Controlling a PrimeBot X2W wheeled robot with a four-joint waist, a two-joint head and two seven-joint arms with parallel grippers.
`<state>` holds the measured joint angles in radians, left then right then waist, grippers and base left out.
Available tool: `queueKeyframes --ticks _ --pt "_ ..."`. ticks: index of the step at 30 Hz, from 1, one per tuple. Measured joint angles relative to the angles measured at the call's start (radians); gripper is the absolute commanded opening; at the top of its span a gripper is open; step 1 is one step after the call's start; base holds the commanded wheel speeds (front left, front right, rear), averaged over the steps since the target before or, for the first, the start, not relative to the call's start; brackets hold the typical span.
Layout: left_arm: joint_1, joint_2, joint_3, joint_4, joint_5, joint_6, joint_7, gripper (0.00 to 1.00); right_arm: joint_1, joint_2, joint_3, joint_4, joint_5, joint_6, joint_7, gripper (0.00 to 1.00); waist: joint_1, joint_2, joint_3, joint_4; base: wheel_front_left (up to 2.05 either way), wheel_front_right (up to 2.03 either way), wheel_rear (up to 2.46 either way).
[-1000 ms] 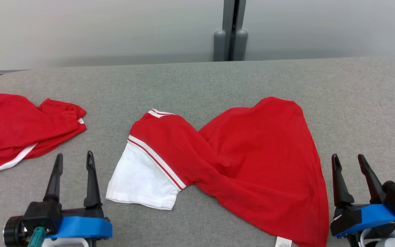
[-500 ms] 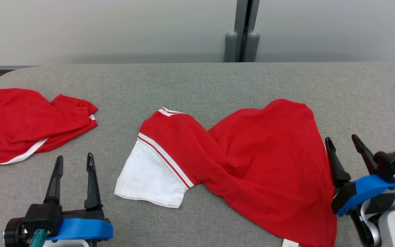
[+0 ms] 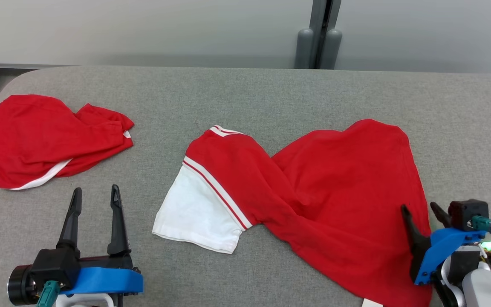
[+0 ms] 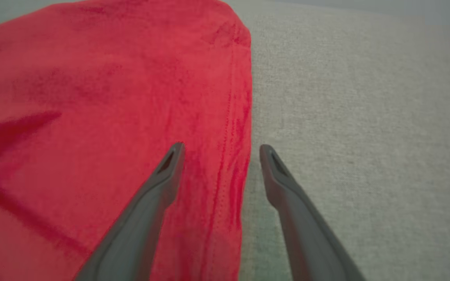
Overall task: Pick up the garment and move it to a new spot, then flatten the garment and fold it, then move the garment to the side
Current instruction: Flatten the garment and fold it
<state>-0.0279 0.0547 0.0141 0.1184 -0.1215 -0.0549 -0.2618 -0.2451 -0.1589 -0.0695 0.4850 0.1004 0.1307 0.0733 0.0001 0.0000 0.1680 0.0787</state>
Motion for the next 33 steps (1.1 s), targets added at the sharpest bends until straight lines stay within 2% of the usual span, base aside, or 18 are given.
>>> queueKeyframes --ticks 10,11,12,13,20,28,33 --pt "-0.006 -0.003 0.000 0.004 0.000 0.000 0.000 1.00 -0.039 0.022 0.037 0.148 0.014 -0.001 -0.027 1.00 0.0000 0.0000 0.009 0.006 0.00 0.00 0.00" --pt "-0.007 -0.003 -0.001 0.004 0.000 0.000 0.000 1.00 -0.044 0.022 0.039 0.154 0.020 -0.001 -0.033 0.32 0.0000 0.0000 0.010 0.007 0.00 0.00 0.00" --pt "-0.008 -0.003 -0.003 0.005 0.000 0.000 0.000 1.00 -0.049 0.022 0.044 0.158 0.023 -0.001 -0.041 0.09 0.0000 0.0000 0.010 0.007 0.00 0.00 0.00" --pt "-0.010 -0.003 -0.004 0.005 0.000 0.000 0.000 1.00 -0.057 0.022 0.047 0.161 0.028 -0.001 -0.049 0.00 0.0000 0.0000 0.010 0.008 0.00 0.00 0.00" --pt "-0.016 -0.003 -0.015 0.006 -0.002 0.001 0.000 1.00 -0.123 -0.006 0.044 0.173 0.046 0.000 -0.072 0.00 0.0000 0.0000 0.016 0.014 0.00 0.00 0.00" --pt "-0.041 -0.004 -0.031 0.009 -0.018 0.003 0.000 1.00 -0.282 -0.124 0.015 0.201 0.052 0.000 -0.085 0.00 0.0000 0.0000 0.046 0.044 0.00 0.00 0.00" --pt "-0.048 -0.003 -0.037 0.011 -0.020 0.006 0.000 1.00 -0.350 -0.154 0.003 0.263 0.049 0.000 -0.100 0.00 0.0000 0.0000 0.061 0.060 0.00 0.00 0.00"
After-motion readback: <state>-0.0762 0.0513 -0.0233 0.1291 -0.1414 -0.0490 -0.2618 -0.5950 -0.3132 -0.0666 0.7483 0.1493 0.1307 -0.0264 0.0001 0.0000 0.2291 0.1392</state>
